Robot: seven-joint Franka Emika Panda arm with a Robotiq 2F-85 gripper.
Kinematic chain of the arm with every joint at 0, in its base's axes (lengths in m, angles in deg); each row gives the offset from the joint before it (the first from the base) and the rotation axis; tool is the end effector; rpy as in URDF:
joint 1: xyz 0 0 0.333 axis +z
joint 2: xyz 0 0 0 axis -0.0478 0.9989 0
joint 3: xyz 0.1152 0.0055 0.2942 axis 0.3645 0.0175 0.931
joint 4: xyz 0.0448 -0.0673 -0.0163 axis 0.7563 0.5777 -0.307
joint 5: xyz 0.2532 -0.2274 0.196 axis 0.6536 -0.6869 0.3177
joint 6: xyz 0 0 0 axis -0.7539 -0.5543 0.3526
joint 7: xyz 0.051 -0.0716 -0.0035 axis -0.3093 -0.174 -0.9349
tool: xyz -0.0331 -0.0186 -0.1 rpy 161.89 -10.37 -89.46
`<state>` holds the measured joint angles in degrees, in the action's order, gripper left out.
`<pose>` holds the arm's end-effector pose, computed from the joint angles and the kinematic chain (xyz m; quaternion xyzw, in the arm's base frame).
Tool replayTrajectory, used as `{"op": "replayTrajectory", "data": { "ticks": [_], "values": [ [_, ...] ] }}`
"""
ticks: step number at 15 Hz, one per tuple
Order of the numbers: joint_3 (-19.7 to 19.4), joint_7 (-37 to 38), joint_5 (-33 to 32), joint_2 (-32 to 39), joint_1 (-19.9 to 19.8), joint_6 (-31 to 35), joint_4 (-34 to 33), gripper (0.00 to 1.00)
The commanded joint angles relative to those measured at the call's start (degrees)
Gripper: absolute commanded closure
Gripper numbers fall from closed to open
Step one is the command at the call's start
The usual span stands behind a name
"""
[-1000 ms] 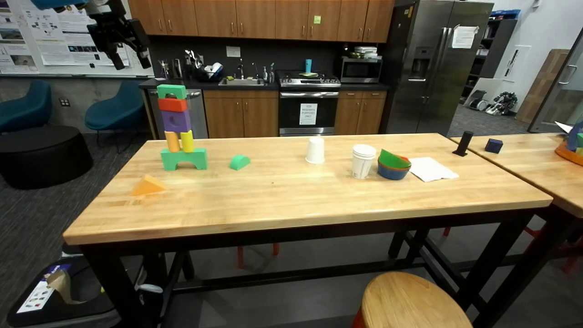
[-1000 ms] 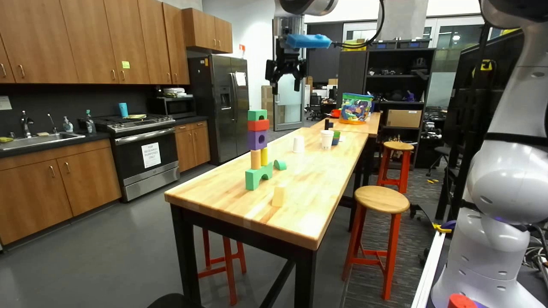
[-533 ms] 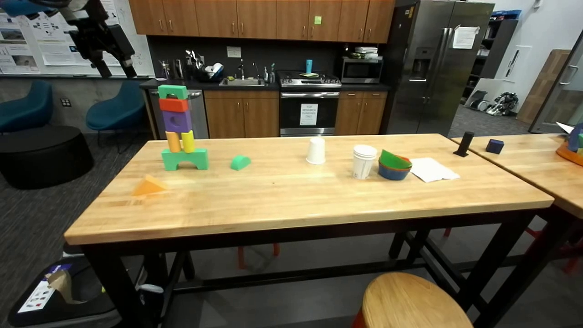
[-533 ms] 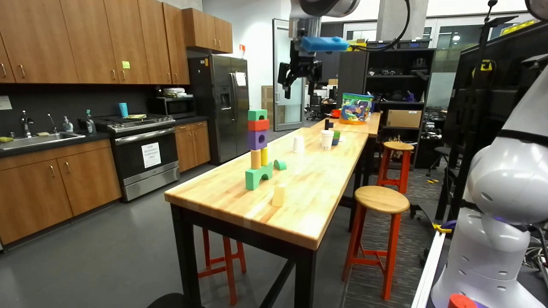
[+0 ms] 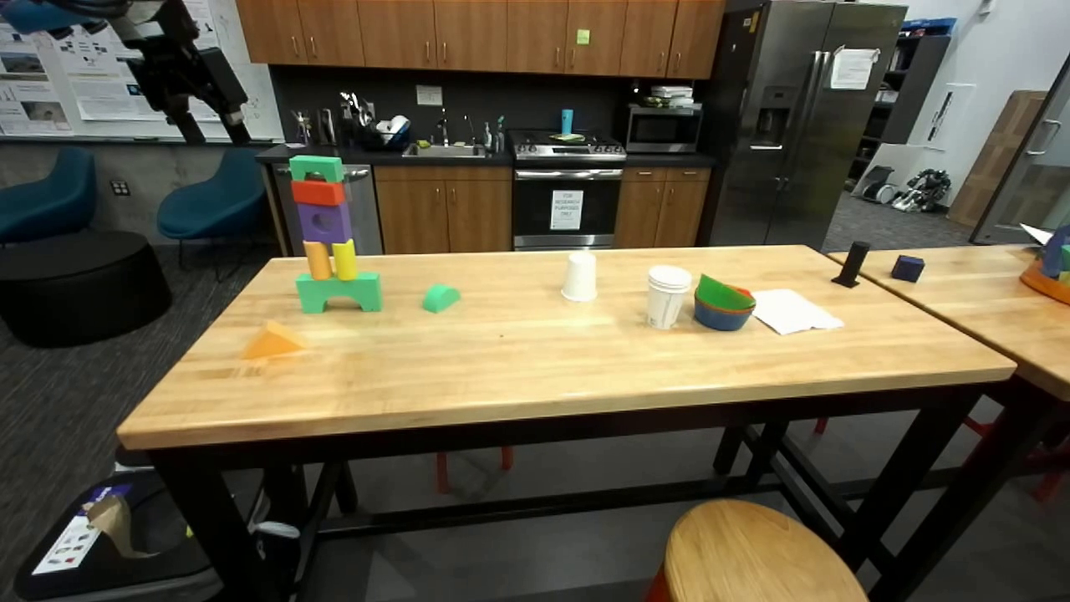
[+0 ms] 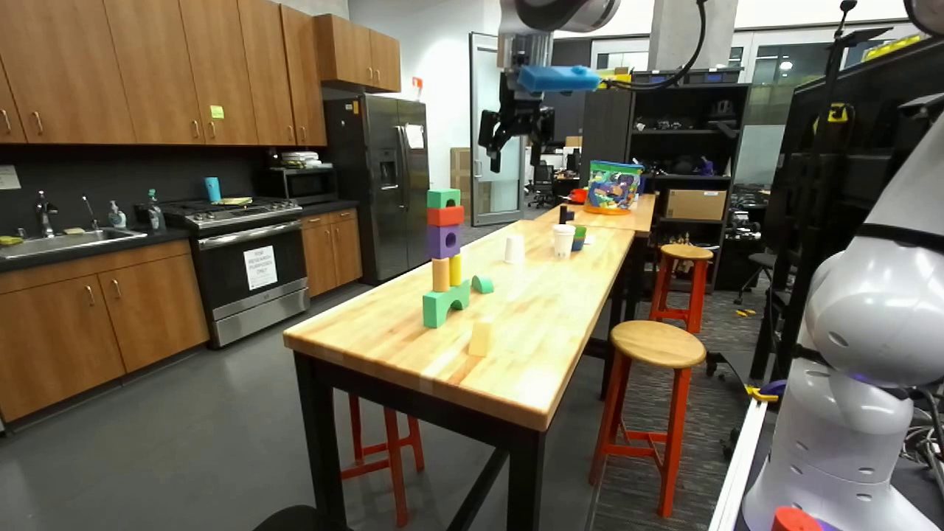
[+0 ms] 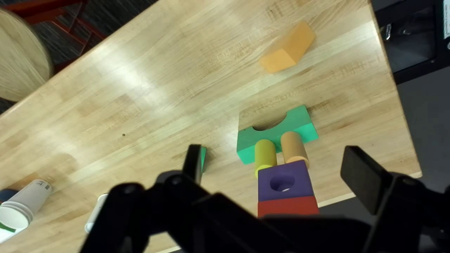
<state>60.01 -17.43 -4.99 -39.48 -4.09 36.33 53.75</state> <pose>0.4744 0.0034 0.6235 0.9826 -0.1465 0.0974 0.0591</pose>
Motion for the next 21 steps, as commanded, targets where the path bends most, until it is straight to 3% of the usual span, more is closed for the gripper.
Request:
{"op": "replayTrajectory", "data": {
  "ticks": [1,7,12,21],
  "values": [
    [0.03,-1.67,0.15,-0.21,-0.25,-1.42,-0.20,0.00],
    [0.30,-1.65,-0.85,-4.38,-0.52,-9.15,-0.95,0.00],
    [-0.29,-5.91,-2.13,-8.54,-0.39,-16.54,0.31,0.00],
    [-4.84,-11.18,-1.87,-17.53,-1.81,-14.90,13.49,0.00]
  ]
}}
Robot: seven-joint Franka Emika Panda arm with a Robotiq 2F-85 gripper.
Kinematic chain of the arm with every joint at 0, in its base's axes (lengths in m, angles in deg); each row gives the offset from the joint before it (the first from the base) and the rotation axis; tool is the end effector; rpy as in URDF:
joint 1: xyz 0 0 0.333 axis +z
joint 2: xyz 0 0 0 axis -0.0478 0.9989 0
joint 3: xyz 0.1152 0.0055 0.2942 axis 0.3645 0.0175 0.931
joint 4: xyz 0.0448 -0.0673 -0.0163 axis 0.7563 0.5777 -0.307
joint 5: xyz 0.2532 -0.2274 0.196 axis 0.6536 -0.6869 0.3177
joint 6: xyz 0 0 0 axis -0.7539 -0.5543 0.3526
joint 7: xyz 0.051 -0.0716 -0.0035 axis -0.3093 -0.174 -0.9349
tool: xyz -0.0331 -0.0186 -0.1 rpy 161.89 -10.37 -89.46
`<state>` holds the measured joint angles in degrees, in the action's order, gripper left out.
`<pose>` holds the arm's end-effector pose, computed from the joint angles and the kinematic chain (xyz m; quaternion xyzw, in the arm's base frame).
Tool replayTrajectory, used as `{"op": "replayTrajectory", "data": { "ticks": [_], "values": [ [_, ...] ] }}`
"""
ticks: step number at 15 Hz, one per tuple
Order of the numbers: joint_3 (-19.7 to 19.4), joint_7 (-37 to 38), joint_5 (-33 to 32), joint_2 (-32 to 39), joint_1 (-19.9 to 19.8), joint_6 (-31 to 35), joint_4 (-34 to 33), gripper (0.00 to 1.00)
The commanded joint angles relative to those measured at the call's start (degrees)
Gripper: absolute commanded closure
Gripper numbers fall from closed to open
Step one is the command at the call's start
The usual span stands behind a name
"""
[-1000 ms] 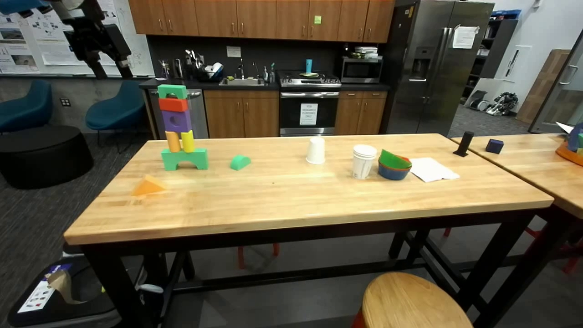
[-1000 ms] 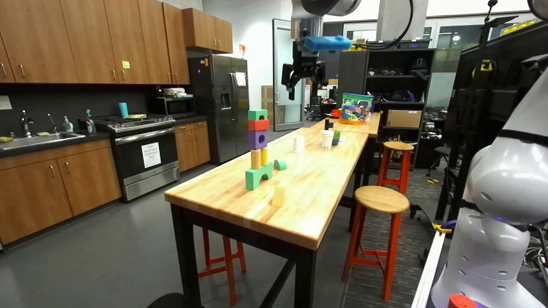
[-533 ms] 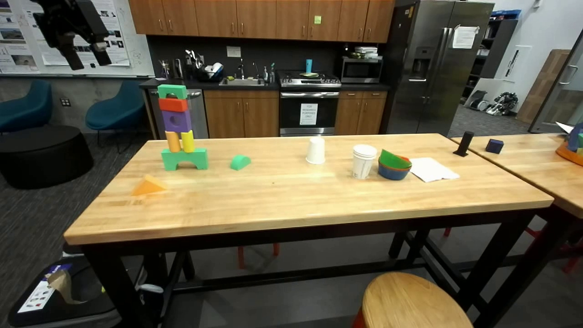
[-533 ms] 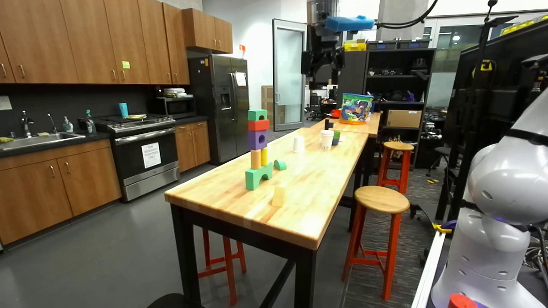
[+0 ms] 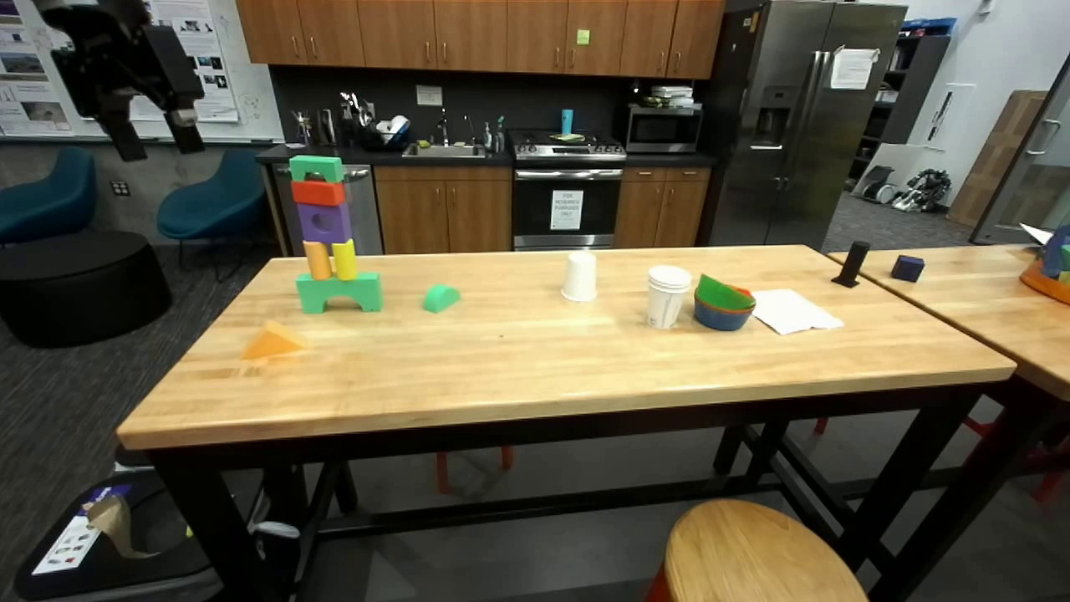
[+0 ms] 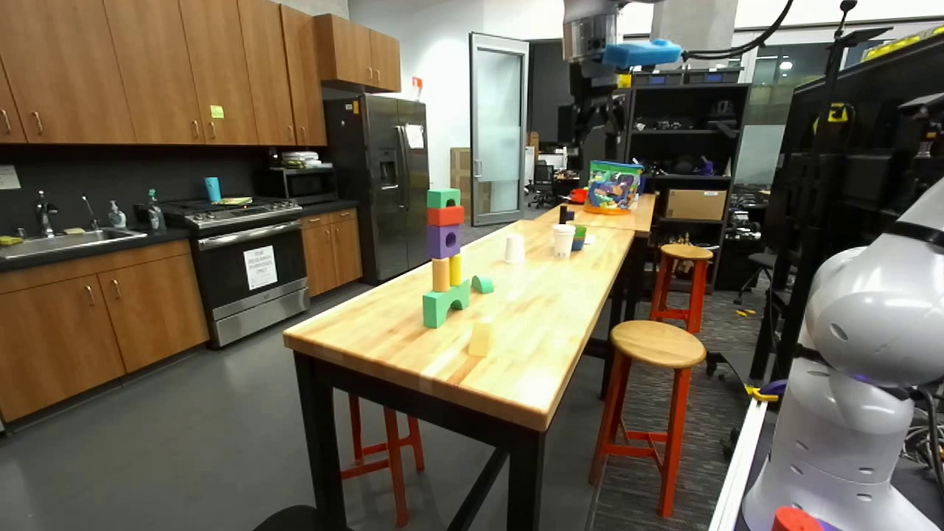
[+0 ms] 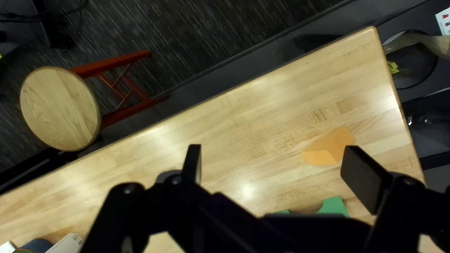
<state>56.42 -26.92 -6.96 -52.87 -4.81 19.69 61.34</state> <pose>0.3715 -0.0395 0.6317 0.9899 -0.1147 -0.0037 0.0828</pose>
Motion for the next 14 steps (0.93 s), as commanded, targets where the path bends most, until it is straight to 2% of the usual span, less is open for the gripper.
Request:
{"op": "replayTrajectory", "data": {
  "ticks": [1,8,14],
  "values": [
    [-1.67,-2.03,0.10,-4.95,-1.37,2.10,7.54,0.00],
    [-2.35,-3.22,-0.67,-10.11,-2.28,11.11,19.80,0.00],
    [-5.38,-16.13,-0.01,-11.87,-0.13,22.38,27.37,0.00]
  ]
}}
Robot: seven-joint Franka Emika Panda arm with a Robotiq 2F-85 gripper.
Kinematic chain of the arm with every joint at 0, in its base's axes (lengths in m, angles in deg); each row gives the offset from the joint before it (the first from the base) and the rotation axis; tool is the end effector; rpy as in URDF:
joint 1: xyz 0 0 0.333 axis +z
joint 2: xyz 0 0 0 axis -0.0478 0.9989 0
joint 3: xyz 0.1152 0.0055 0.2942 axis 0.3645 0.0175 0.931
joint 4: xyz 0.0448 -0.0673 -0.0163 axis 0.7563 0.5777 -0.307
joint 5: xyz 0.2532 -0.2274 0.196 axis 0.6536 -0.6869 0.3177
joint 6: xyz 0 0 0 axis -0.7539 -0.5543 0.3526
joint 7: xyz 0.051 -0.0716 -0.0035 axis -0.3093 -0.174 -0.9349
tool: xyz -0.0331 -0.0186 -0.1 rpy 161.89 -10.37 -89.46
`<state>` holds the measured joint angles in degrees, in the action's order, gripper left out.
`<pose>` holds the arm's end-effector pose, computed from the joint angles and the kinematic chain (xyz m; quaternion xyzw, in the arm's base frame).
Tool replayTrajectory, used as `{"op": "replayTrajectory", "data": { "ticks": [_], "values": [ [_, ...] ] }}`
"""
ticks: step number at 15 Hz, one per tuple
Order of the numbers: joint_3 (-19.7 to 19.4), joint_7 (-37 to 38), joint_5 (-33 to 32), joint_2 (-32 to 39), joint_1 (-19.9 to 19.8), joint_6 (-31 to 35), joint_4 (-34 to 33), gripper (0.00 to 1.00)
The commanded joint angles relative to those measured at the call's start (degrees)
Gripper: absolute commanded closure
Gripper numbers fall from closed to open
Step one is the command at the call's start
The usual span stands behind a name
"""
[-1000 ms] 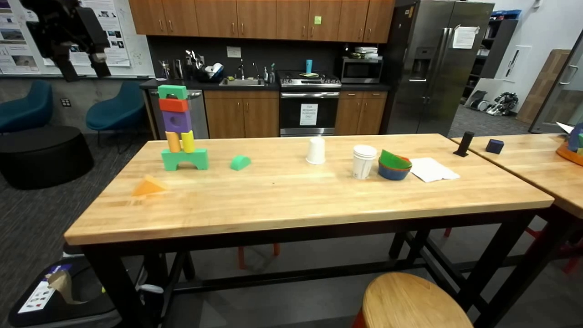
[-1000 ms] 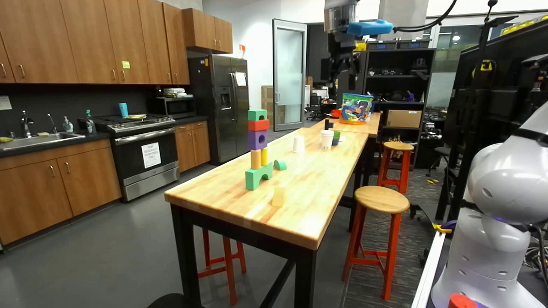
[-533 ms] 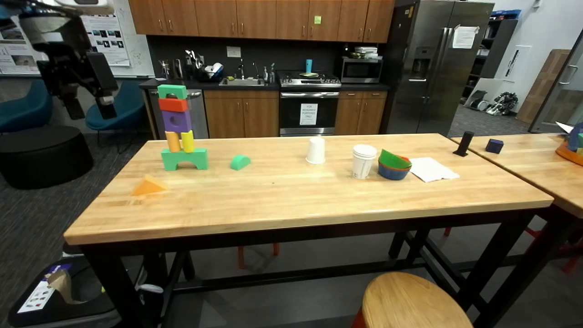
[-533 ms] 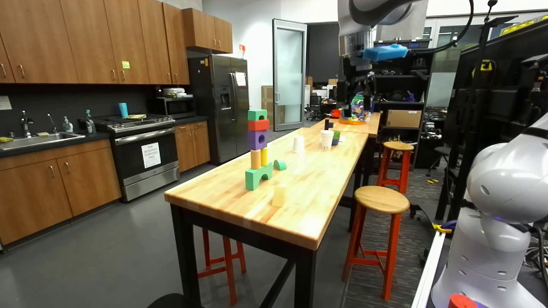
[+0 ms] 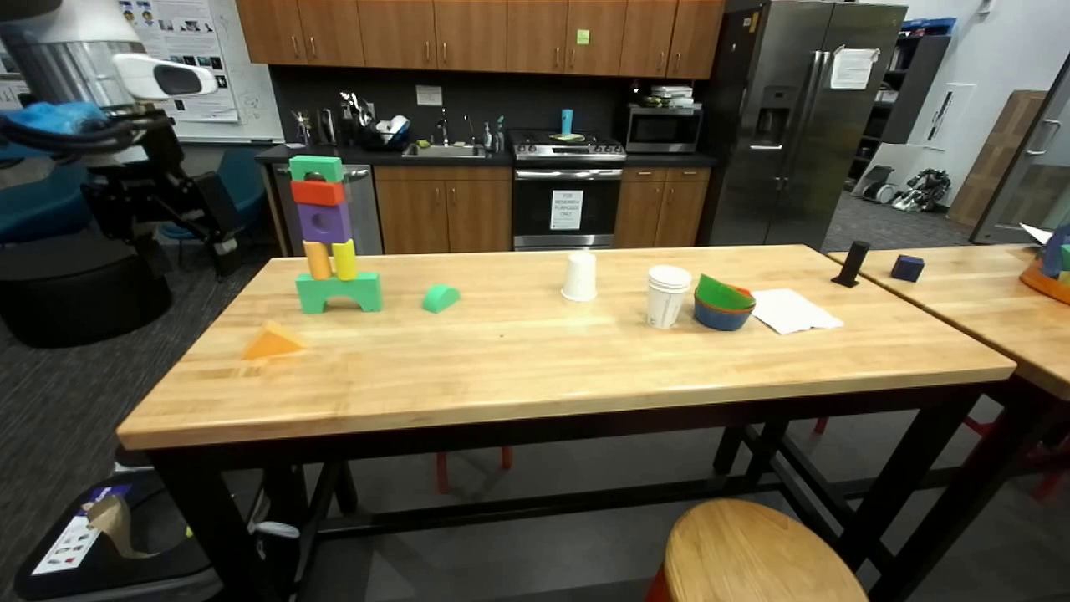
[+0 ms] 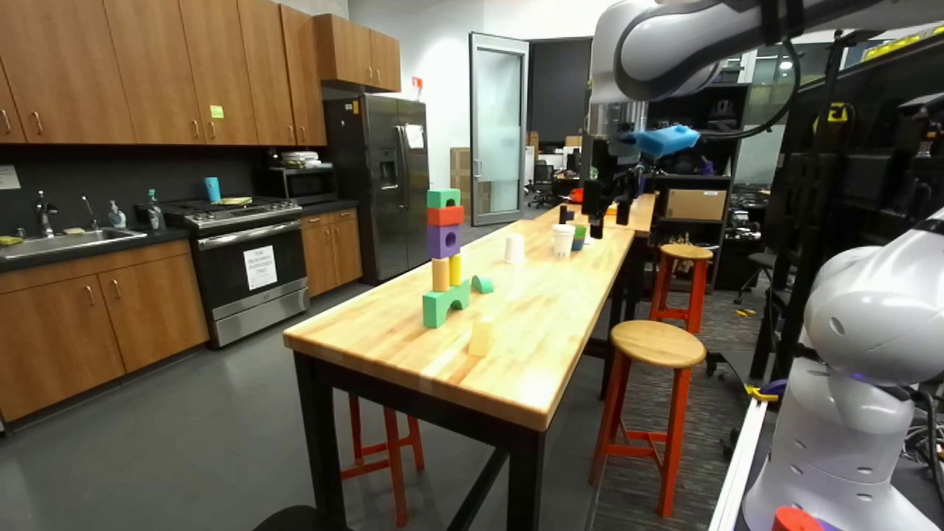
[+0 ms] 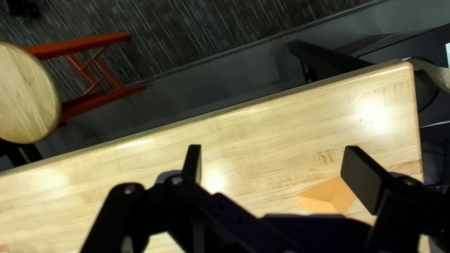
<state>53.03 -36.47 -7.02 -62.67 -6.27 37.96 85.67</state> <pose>0.3347 -0.0623 0.5165 0.9970 -0.0421 0.0201 0.0610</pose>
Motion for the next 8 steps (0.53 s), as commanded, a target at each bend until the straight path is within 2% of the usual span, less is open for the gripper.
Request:
{"op": "replayTrajectory", "data": {
  "ticks": [1,4,8],
  "values": [
    [-2.45,-8.52,0.24,-2.03,1.53,5.16,3.53,0.00],
    [-3.28,-13.06,0.39,-1.30,2.04,6.96,3.81,0.00],
    [-2.38,-12.11,0.25,-0.44,1.32,6.18,3.19,0.00]
  ]
}}
